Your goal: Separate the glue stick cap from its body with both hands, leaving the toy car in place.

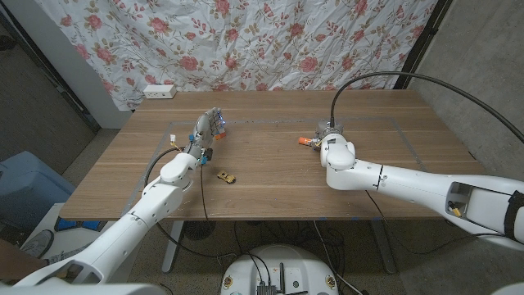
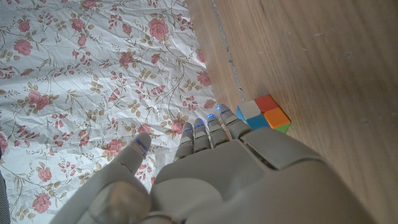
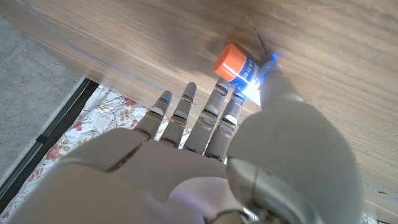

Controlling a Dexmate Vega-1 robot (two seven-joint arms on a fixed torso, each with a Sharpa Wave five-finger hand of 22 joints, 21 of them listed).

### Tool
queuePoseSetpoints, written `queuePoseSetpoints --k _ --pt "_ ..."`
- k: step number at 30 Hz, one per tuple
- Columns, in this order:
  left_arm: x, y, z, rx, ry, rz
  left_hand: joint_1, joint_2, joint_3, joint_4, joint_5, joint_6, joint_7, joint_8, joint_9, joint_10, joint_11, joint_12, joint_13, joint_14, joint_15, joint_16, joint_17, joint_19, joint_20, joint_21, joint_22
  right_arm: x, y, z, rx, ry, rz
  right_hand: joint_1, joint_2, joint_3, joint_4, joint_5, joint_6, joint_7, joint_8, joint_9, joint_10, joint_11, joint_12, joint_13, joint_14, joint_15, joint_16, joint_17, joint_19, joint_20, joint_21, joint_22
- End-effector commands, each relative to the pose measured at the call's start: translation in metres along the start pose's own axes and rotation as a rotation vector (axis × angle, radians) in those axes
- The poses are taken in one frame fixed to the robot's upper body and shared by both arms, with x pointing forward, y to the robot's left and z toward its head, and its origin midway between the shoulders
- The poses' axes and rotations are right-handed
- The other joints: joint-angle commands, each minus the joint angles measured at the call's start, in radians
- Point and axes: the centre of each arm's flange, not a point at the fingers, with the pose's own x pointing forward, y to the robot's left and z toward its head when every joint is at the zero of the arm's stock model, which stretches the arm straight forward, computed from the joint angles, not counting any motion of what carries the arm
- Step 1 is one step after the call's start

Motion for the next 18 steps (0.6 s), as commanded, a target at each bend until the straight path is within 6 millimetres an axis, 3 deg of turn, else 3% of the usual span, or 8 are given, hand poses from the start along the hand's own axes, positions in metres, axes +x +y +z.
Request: queuePoseSetpoints --k 1,18 --pt "-0.0039 0.0003 0.0019 0.01 0.006 0.008 -0.008 0.07 0.008 0.001 0.0 0.012 0.0 0.002 0.002 0.008 0.007 0.0 0.002 0.011 0.0 0.004 0.005 0.005 0.001 -0.002 0.001 -0.004 -0.004 -0.0042 0.02 -0.01 -0.039 0.007 0.017 -0.003 0.001 0.002 0.048 -0.025 0.006 0.005 0.015 -0.002 -0.011 0.004 0.01 -0.11 0.008 0.001 0.01 -0.011 -0.001 0.002" --pt "0.0015 -0.0027 0.0107 0.034 0.011 -0.022 -0.005 0.071 0.013 -0.002 0.0 0.011 0.001 0.0 0.002 0.006 0.005 -0.002 0.002 0.011 -0.001 0.001 0.004 0.006 0.0 -0.003 0.001 -0.0086 -0.0102 -0.0083 0.039 -0.032 -0.07 0.011 0.024 -0.009 0.001 0.0 0.068 -0.025 0.002 0.003 0.039 -0.001 -0.02 0.005 0.027 -0.122 0.02 0.002 0.031 -0.025 0.002 0.002"
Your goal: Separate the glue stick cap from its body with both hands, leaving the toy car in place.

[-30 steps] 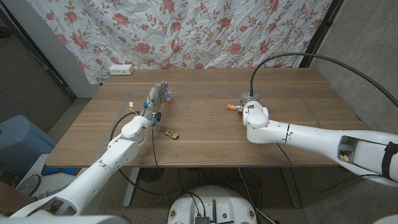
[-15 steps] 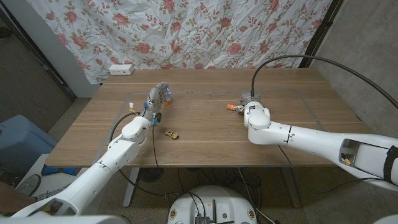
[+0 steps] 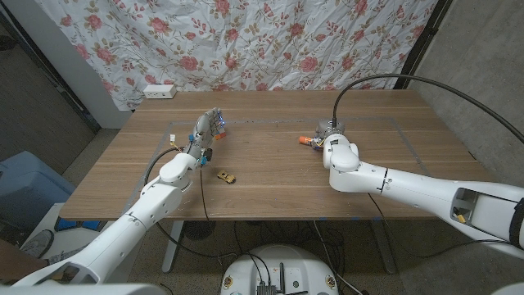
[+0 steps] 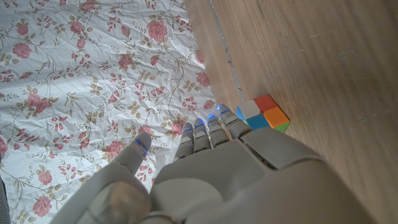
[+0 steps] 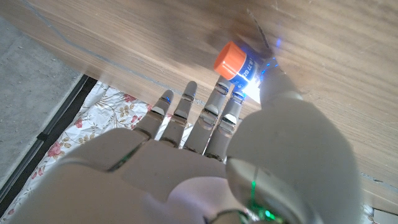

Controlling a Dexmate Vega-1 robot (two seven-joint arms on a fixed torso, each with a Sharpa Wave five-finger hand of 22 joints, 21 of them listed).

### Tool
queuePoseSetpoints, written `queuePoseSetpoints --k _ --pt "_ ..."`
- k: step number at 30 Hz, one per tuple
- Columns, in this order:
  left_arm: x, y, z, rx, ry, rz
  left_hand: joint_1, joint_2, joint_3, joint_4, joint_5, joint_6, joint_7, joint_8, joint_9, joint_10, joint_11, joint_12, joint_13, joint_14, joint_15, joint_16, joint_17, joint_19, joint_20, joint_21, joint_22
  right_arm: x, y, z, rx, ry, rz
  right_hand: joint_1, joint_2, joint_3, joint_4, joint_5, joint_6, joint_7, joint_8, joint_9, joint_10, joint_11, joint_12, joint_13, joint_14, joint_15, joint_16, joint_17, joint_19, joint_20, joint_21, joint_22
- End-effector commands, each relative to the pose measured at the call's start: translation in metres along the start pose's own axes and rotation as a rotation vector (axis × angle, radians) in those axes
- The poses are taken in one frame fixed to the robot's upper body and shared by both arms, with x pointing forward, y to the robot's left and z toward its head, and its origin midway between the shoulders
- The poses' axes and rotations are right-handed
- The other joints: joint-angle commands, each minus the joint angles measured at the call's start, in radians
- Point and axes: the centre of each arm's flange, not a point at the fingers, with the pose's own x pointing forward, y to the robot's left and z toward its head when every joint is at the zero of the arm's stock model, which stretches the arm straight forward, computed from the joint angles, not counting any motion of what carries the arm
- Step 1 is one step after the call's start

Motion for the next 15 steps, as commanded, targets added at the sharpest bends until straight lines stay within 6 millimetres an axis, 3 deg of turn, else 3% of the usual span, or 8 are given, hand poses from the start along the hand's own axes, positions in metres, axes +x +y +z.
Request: queuePoseSetpoints --k 1,7,15 --pt "0.004 -0.002 0.004 0.03 0.025 -0.017 -0.004 0.071 0.009 0.002 0.0 0.01 0.001 0.0 0.002 0.002 0.0 -0.003 0.002 0.009 -0.001 0.001 0.004 0.006 0.0 -0.003 0.001 -0.006 -0.005 -0.009 0.044 -0.006 -0.024 0.003 0.011 -0.003 -0.002 0.004 0.05 -0.043 0.002 0.003 0.012 -0.001 -0.005 0.005 0.005 -0.122 0.005 0.002 0.01 -0.004 0.003 0.002" --pt "0.007 -0.003 0.012 0.058 0.038 -0.041 0.002 0.071 0.012 -0.008 0.0 0.009 0.0 -0.001 0.002 0.001 0.001 -0.004 0.002 0.008 -0.003 -0.001 0.003 0.007 0.0 -0.004 0.001 -0.009 -0.012 -0.01 0.056 -0.021 -0.046 0.007 0.017 -0.003 -0.002 0.003 0.054 -0.043 0.001 0.003 0.017 -0.001 -0.007 0.006 0.005 -0.127 0.007 0.004 0.012 -0.007 0.002 0.002" --pt "0.01 -0.005 0.02 0.078 0.045 -0.068 0.027 0.062 0.021 -0.049 -0.005 0.016 -0.002 0.002 0.001 0.007 -0.007 -0.003 0.002 0.007 -0.006 -0.002 0.0 0.01 -0.003 -0.006 -0.001 -0.014 -0.022 -0.011 0.083 -0.038 -0.081 0.013 0.018 -0.003 -0.005 0.002 0.057 -0.043 -0.001 0.003 0.021 -0.002 -0.009 0.007 0.006 -0.131 0.009 0.004 0.016 -0.007 0.002 0.002"
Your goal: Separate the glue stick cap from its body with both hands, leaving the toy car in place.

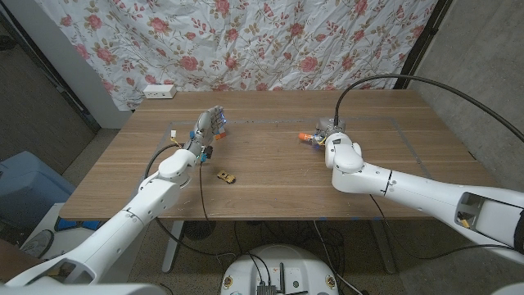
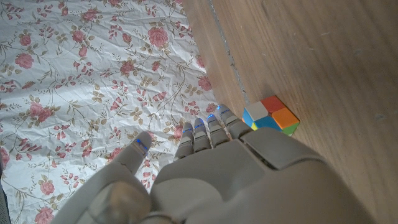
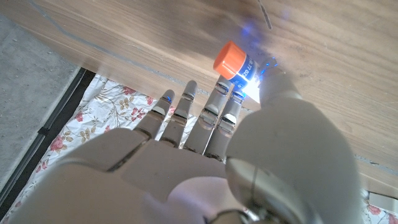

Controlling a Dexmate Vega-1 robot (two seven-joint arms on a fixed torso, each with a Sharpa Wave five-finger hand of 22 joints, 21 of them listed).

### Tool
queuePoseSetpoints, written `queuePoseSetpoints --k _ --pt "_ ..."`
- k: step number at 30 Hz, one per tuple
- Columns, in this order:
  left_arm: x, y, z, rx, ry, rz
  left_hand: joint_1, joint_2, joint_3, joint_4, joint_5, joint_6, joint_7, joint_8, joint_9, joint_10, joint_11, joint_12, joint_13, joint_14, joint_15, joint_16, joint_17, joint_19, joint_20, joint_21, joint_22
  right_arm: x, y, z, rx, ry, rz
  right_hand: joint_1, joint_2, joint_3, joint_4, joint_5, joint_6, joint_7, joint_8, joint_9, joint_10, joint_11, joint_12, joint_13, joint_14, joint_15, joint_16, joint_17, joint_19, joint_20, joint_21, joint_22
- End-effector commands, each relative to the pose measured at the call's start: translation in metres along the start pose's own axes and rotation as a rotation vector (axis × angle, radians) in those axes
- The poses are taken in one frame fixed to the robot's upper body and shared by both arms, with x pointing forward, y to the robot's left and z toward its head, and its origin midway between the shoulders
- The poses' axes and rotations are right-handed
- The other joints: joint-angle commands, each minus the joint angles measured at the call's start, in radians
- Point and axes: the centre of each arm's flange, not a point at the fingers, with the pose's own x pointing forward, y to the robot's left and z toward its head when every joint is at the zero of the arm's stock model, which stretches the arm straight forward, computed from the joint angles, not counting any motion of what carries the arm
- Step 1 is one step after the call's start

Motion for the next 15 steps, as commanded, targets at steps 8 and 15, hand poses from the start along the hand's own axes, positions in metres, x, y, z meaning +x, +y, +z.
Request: queuePoseSetpoints --k 8,15 --pt "0.002 -0.002 0.021 0.083 0.02 -0.061 0.069 0.046 0.022 -0.109 -0.018 0.039 -0.003 0.009 0.003 0.037 -0.022 0.003 0.002 0.012 -0.014 -0.001 0.002 0.022 -0.012 -0.003 0.0 -0.012 -0.024 -0.002 0.048 -0.041 -0.081 0.011 0.012 -0.005 -0.006 0.004 0.059 -0.043 0.003 0.003 0.012 0.001 -0.002 0.003 0.006 -0.131 0.006 0.004 0.011 -0.001 0.002 0.002" --pt "-0.003 -0.003 0.03 0.132 0.005 -0.083 0.135 0.0 0.022 -0.239 -0.027 0.086 -0.023 0.02 0.004 0.086 -0.046 0.009 0.003 0.038 -0.03 0.003 0.003 0.044 -0.021 -0.003 0.0 -0.015 -0.03 -0.002 0.052 -0.065 -0.106 0.008 0.014 -0.008 -0.003 0.003 0.061 -0.043 0.001 0.003 0.01 0.001 -0.007 0.003 0.006 -0.128 0.008 0.004 0.012 -0.001 0.001 0.002"
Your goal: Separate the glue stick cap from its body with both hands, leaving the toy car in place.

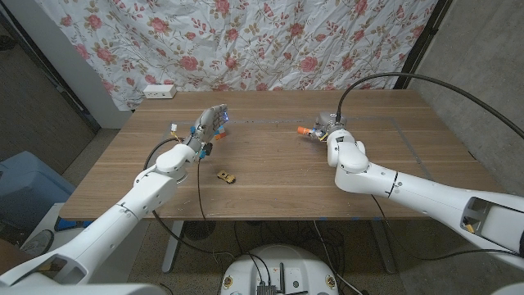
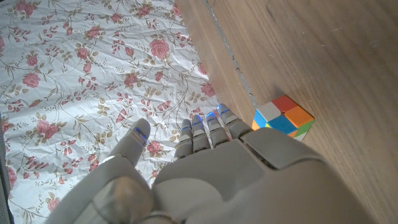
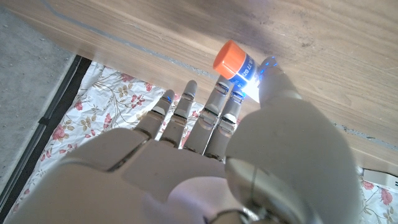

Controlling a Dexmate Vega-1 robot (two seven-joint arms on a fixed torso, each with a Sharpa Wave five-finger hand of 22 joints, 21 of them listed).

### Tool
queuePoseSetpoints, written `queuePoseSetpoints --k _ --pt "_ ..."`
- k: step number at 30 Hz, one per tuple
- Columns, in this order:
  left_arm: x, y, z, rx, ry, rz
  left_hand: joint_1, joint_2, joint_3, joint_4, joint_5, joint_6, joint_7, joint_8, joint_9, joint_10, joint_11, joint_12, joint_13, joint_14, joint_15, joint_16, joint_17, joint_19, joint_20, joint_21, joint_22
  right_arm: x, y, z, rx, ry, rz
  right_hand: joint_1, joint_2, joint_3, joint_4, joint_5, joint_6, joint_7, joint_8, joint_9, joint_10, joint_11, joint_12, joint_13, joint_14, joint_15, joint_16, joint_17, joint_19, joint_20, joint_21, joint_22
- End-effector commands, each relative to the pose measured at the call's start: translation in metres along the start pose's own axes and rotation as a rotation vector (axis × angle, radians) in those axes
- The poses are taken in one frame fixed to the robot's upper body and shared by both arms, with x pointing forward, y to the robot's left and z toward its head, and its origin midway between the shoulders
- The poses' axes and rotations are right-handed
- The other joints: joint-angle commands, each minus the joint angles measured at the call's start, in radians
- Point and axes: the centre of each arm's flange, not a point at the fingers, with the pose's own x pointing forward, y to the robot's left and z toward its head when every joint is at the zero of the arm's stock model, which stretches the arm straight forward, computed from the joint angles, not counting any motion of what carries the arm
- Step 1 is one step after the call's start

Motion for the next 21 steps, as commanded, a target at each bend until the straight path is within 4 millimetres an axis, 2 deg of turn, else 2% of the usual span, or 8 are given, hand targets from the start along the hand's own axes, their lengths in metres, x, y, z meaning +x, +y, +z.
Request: queuePoseSetpoints --k 1,4,7,13,21 --pt "-0.005 0.001 0.015 0.071 -0.016 -0.039 0.037 -0.011 0.0 -0.056 -0.004 0.025 -0.011 0.013 0.003 0.028 -0.018 0.006 0.003 0.017 -0.009 0.003 0.003 0.016 -0.002 0.0 0.0 -0.006 -0.013 0.001 0.016 -0.035 -0.042 0.001 0.007 -0.003 0.002 0.005 0.056 -0.048 0.007 0.002 0.01 0.001 -0.001 0.002 0.006 -0.128 0.004 0.004 0.013 -0.002 0.002 0.002" --pt "-0.006 0.001 0.017 0.087 -0.013 -0.04 0.051 -0.015 0.001 -0.072 -0.004 0.033 -0.018 0.015 0.004 0.035 -0.027 0.006 0.003 0.022 -0.012 0.004 0.003 0.023 -0.004 0.001 0.0 -0.007 -0.015 0.002 0.025 -0.039 -0.049 0.0 0.007 -0.004 0.003 0.004 0.055 -0.048 0.005 0.002 0.01 0.001 -0.003 0.002 0.003 -0.127 0.003 0.005 0.014 -0.001 0.002 0.002" --pt "-0.008 0.004 0.023 0.135 -0.025 -0.039 0.086 -0.024 0.002 -0.094 -0.002 0.058 -0.038 0.022 0.004 0.075 -0.046 0.015 0.005 0.027 -0.015 0.002 0.003 0.033 -0.006 0.0 0.0 -0.01 -0.02 0.002 0.032 -0.056 -0.064 0.0 0.007 -0.005 0.003 0.004 0.055 -0.048 0.004 0.002 0.011 0.001 -0.003 0.002 0.003 -0.127 0.004 0.005 0.015 -0.002 0.001 0.002" --pt "-0.009 0.006 0.033 0.197 -0.039 -0.042 0.127 -0.036 0.006 -0.1 0.001 0.085 -0.056 0.03 0.005 0.109 -0.057 0.02 0.007 0.044 -0.024 0.005 0.004 0.052 -0.009 0.003 0.0 -0.014 -0.026 0.003 0.044 -0.069 -0.083 0.0 0.008 -0.006 0.004 0.004 0.055 -0.048 0.003 0.002 0.013 0.001 -0.004 0.003 0.003 -0.127 0.004 0.005 0.015 -0.002 0.001 0.002" --pt "-0.006 0.004 0.042 0.248 -0.056 -0.071 0.193 -0.072 0.005 -0.102 0.005 0.142 -0.078 0.048 0.007 0.152 -0.078 0.022 0.009 0.072 -0.034 0.007 0.004 0.081 -0.007 0.004 0.0 -0.017 -0.03 0.005 0.05 -0.092 -0.104 -0.004 0.01 -0.01 0.006 0.003 0.055 -0.048 -0.001 0.002 0.023 0.0 -0.005 0.004 0.012 -0.122 0.009 0.005 0.019 -0.001 0.001 0.002"
